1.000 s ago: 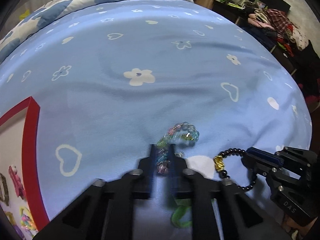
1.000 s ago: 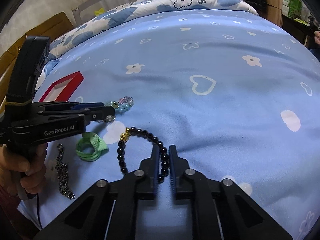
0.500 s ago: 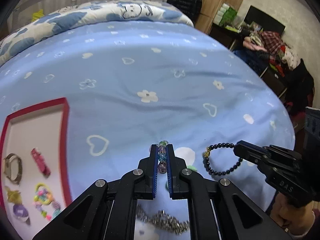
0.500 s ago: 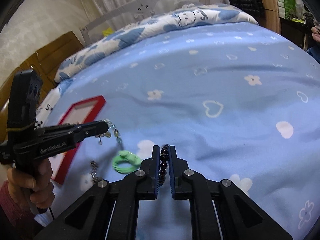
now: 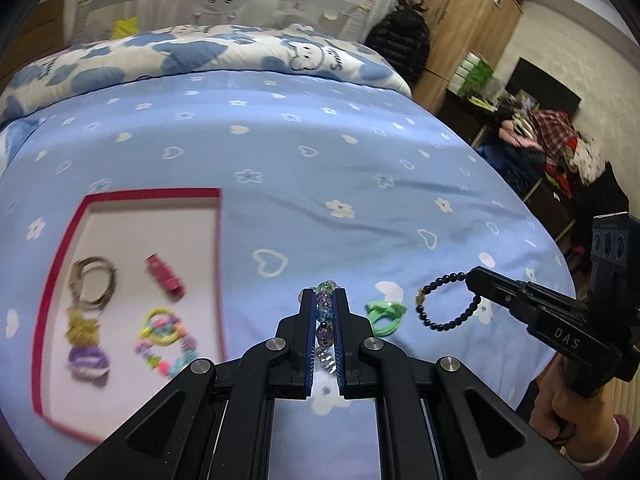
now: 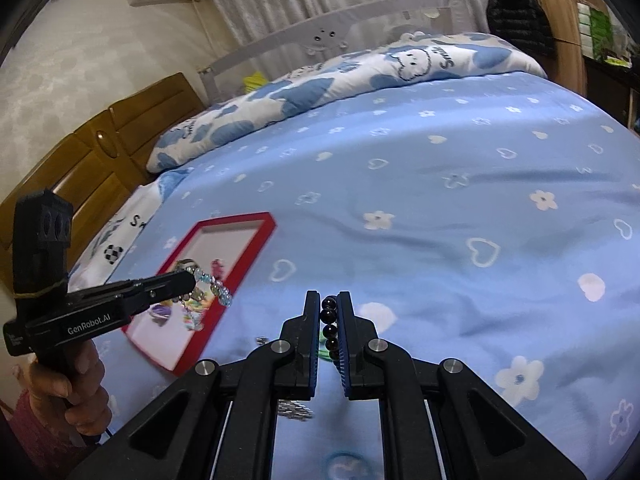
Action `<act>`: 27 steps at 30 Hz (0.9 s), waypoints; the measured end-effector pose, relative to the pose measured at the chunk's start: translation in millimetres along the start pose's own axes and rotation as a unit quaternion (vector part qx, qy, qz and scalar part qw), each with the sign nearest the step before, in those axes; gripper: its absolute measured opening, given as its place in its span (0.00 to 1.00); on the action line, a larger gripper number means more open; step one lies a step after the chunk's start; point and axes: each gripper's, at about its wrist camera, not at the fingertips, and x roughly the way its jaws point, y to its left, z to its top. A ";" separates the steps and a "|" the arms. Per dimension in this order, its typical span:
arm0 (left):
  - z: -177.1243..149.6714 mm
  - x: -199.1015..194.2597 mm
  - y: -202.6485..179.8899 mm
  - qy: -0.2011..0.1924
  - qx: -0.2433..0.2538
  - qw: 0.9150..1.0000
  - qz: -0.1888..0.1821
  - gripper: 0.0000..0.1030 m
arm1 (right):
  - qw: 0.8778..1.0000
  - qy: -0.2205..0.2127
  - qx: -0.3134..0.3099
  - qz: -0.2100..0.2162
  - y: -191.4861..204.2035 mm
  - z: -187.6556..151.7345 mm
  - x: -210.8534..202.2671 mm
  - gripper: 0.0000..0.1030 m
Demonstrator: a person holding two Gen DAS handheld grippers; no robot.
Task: Organize jewelry
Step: 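Carry the blue beaded bracelet with left tool while right tool carries the black bracelet into the tray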
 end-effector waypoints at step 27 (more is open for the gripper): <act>-52.1 -97.5 95.4 -0.041 -0.112 0.991 0.059 0.06 | 0.992 0.042 -0.057 0.103 107.9 -12.5 41.1 0.07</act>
